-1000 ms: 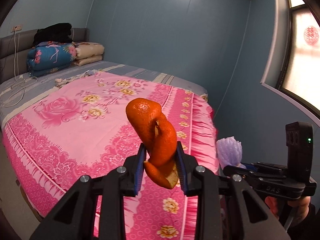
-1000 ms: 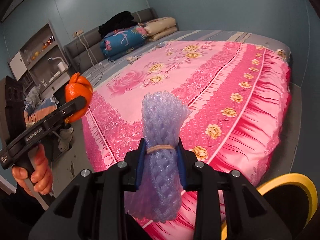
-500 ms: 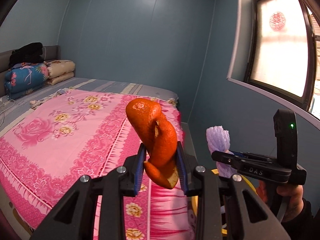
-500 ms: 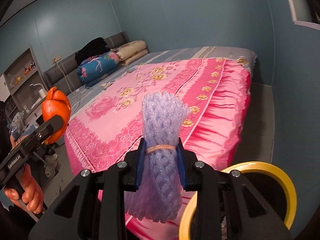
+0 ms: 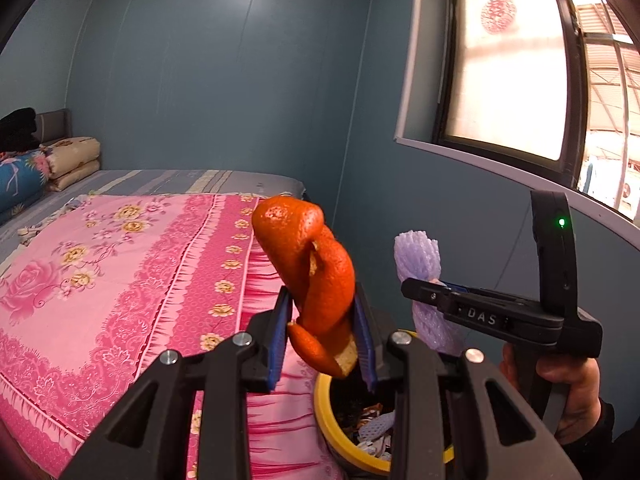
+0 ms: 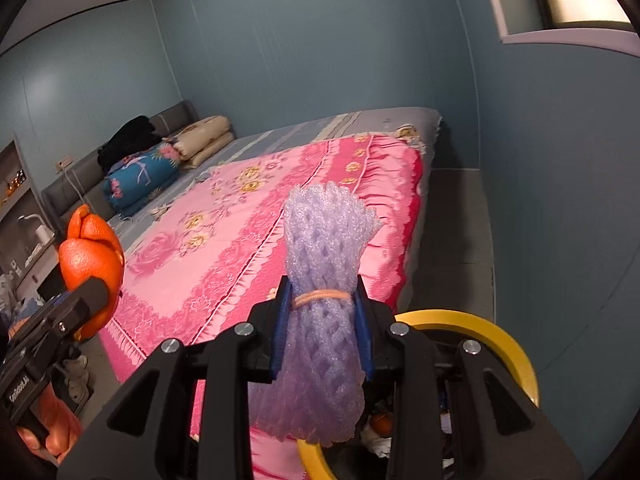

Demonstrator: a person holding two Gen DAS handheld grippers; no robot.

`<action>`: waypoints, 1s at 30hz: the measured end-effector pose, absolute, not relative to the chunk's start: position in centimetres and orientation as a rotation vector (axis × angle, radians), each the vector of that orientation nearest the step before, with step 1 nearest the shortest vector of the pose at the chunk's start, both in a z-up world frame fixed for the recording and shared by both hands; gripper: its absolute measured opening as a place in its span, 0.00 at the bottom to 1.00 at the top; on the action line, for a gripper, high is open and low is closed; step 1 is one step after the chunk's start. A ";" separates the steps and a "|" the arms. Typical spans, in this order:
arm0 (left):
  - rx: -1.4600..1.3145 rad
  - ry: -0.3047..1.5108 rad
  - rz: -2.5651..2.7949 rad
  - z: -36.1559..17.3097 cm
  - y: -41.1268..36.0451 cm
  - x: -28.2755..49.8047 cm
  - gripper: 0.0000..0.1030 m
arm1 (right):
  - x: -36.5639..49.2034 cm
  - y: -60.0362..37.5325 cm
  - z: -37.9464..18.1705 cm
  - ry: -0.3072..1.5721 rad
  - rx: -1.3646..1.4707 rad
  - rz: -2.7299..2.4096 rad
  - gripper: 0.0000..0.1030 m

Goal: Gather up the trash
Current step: 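Lift the orange peel and mesh bundle and carry both over the yellow bin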

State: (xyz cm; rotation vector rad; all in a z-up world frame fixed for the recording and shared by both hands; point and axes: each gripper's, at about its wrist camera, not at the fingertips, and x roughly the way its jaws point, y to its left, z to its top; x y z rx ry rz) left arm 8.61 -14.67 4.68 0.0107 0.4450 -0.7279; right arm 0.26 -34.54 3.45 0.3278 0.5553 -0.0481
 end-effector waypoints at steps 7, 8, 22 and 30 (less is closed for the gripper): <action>0.039 0.469 -0.783 3.9 -17.9 7.7 0.28 | -1.5 -36.9 3.4 0.524 0.324 -0.136 0.28; 0.043 0.474 -0.790 3.6 -18.3 7.7 0.28 | -1.8 -37.4 3.3 0.518 0.321 -0.153 0.28; 0.094 0.635 -0.836 -2.2 -23.9 8.6 0.28 | -2.1 -42.1 0.5 0.557 0.369 -0.211 0.28; 0.047 0.815 -0.853 -6.5 -25.6 11.3 0.28 | -1.0 -44.0 -2.0 0.611 0.428 -0.178 0.29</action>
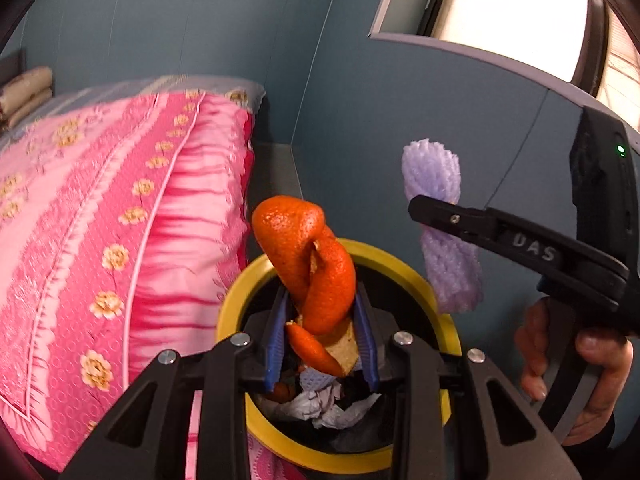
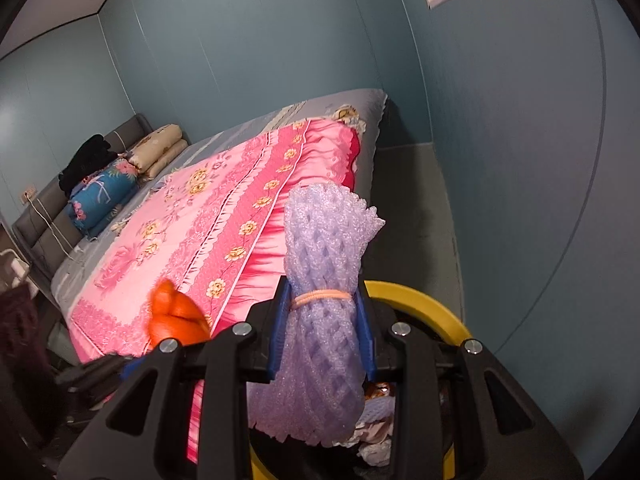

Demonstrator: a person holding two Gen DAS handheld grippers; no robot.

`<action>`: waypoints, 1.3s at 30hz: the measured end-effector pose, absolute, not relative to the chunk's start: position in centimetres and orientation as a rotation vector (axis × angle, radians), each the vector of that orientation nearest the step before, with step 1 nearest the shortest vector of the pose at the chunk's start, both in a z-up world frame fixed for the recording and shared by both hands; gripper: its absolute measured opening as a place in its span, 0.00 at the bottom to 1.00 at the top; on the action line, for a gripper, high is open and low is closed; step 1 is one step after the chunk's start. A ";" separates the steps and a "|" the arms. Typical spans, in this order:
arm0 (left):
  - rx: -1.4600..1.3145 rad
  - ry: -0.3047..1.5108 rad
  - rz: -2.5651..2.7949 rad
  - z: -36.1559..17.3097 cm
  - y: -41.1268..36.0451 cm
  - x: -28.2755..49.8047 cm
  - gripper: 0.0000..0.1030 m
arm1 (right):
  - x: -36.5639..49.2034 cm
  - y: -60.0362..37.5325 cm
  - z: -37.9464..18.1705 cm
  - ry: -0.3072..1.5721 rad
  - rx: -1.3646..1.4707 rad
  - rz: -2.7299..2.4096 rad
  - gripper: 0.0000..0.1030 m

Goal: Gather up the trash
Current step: 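Lift the orange peel and mesh bundle and carry both over the yellow bin, then open the left gripper over the bin while the right gripper drops the mesh bundle in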

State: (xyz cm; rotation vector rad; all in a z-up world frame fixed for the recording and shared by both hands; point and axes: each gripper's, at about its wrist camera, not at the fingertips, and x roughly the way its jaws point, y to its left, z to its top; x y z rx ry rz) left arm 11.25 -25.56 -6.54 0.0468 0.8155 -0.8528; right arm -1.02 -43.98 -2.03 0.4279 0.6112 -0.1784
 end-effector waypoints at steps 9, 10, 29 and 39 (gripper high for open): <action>0.043 0.897 -0.851 -8.8 -26.6 11.7 0.29 | -0.4 -45.1 -5.1 0.669 0.479 -0.182 0.29; 0.045 0.902 -0.855 -9.0 -26.8 11.8 0.29 | -0.4 -45.1 -5.2 0.672 0.482 -0.178 0.29; -0.034 0.894 -0.851 -7.8 -24.9 11.9 0.50 | -0.7 -45.2 -6.0 0.638 0.531 -0.214 0.45; -0.095 0.852 -0.793 -6.4 -21.1 12.8 0.50 | -0.5 -44.2 -5.2 0.628 0.494 -0.182 0.45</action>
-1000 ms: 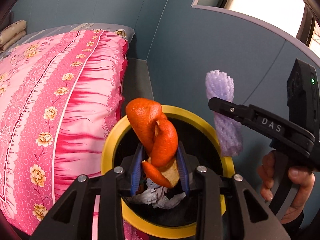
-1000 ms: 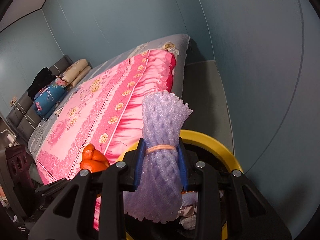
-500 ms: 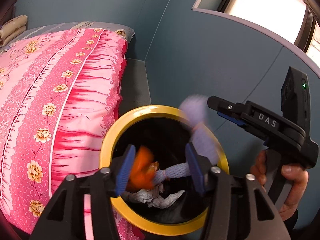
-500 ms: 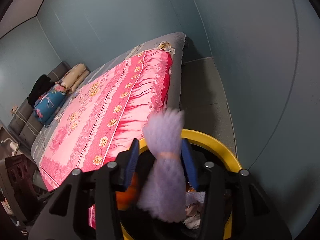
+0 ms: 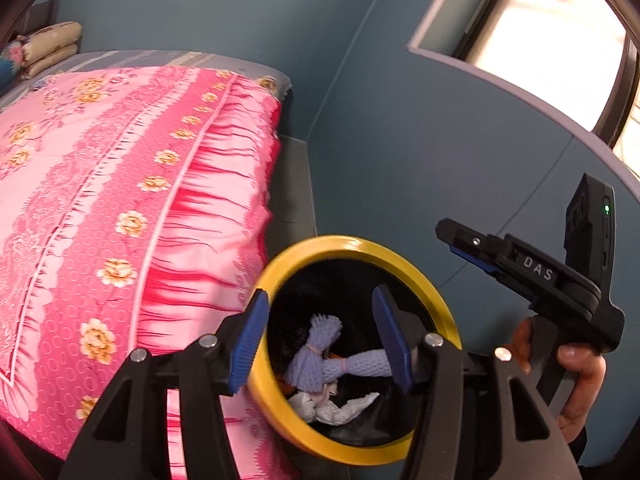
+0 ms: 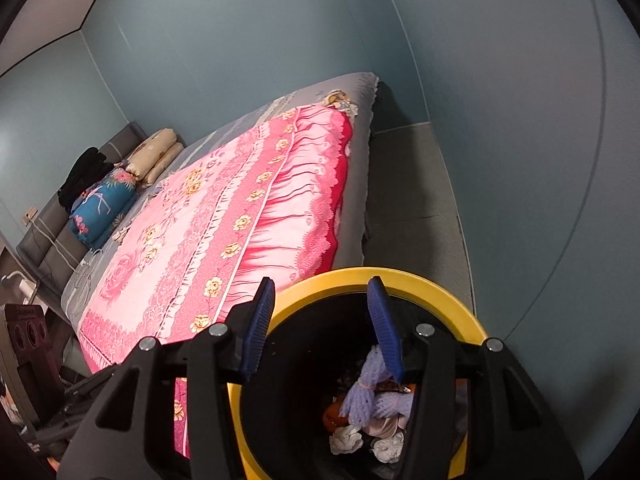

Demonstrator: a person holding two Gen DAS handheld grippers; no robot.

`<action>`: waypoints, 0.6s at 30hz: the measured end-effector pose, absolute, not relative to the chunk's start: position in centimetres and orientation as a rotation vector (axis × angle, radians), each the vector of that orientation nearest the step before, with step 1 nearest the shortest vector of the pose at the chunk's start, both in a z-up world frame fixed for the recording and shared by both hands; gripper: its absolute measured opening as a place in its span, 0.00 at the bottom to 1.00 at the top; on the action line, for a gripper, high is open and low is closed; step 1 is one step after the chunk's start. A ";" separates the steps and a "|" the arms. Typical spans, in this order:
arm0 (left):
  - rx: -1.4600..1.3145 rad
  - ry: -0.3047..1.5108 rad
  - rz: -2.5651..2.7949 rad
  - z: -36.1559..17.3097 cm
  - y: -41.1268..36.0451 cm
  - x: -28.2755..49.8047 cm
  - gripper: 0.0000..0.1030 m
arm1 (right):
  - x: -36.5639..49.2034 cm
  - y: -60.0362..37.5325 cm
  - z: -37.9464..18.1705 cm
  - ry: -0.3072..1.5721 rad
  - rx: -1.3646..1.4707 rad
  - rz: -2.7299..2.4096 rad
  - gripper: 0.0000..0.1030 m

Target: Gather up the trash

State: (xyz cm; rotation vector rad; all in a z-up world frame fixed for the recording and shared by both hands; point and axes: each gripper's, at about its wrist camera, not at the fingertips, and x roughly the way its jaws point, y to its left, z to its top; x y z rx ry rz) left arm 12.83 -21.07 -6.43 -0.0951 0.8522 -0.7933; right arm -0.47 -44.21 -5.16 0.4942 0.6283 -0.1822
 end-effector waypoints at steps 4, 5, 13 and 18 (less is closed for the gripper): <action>-0.111 0.806 -0.714 -5.6 -17.8 13.5 0.50 | 0.5 -42.6 -4.6 0.637 0.452 -0.151 0.45; -0.120 0.802 -0.700 -5.5 -17.1 13.6 0.50 | 0.8 -42.2 -4.5 0.640 0.443 -0.144 0.45; -0.146 0.719 -0.518 -4.2 -9.8 14.7 0.55 | 4.7 -36.2 -3.9 0.668 0.339 -0.044 0.45; -0.140 0.659 -0.394 -3.4 -6.1 14.5 0.70 | 7.0 -32.1 -3.9 0.671 0.303 -0.005 0.59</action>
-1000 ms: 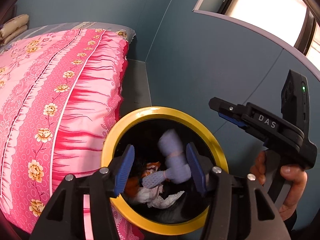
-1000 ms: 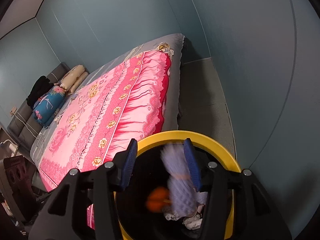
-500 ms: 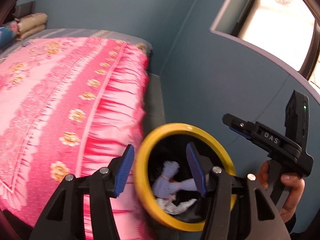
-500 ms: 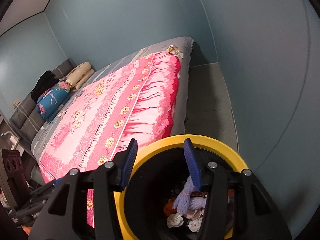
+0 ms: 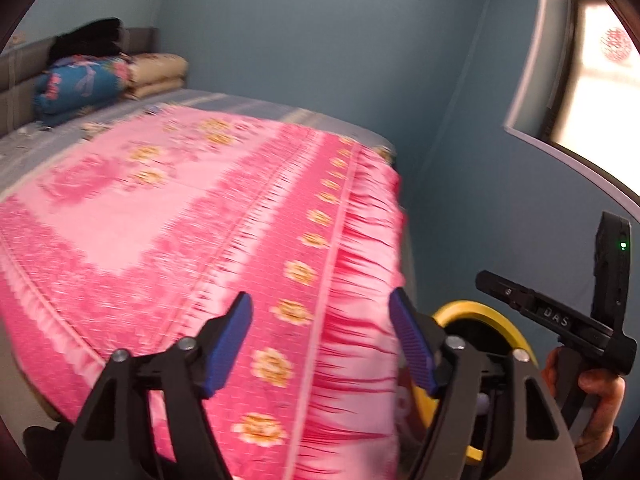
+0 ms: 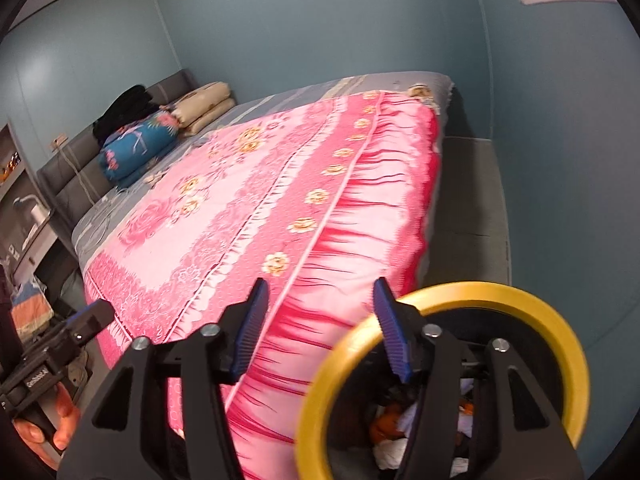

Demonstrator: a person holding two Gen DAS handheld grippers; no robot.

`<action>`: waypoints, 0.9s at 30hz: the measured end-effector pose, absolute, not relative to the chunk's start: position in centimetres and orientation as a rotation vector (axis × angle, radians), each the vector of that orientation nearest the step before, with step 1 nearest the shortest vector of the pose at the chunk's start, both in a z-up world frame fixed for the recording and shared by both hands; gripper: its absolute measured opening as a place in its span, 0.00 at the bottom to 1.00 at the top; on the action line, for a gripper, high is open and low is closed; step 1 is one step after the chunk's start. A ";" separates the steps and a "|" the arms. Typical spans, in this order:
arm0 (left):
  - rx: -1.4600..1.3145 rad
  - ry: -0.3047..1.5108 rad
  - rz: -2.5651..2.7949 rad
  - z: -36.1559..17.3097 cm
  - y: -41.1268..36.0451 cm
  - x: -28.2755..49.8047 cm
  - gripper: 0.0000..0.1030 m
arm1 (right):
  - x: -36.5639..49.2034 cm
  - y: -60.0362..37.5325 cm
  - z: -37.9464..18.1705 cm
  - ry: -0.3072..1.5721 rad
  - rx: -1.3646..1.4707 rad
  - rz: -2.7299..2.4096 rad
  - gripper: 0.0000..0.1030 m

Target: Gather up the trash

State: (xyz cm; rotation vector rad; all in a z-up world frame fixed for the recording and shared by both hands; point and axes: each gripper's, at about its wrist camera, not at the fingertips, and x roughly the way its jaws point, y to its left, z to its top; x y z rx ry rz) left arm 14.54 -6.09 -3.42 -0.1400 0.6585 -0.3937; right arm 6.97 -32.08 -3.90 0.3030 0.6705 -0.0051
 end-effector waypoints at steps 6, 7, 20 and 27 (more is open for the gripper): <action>-0.146 0.580 -0.322 -1.6 -2.5 13.5 0.83 | 7.5 -27.5 -2.6 0.607 0.249 0.022 0.80; -0.138 0.558 -0.307 -1.3 -2.1 13.1 0.85 | 7.2 -26.6 -2.1 0.580 0.238 0.032 0.83; -0.136 0.397 -0.196 1.6 1.4 7.2 0.92 | 2.0 -21.9 1.8 0.331 0.126 -0.022 0.92; -0.126 0.335 -0.170 1.9 1.6 3.9 0.92 | 0.4 -22.3 1.6 0.319 0.146 -0.068 0.92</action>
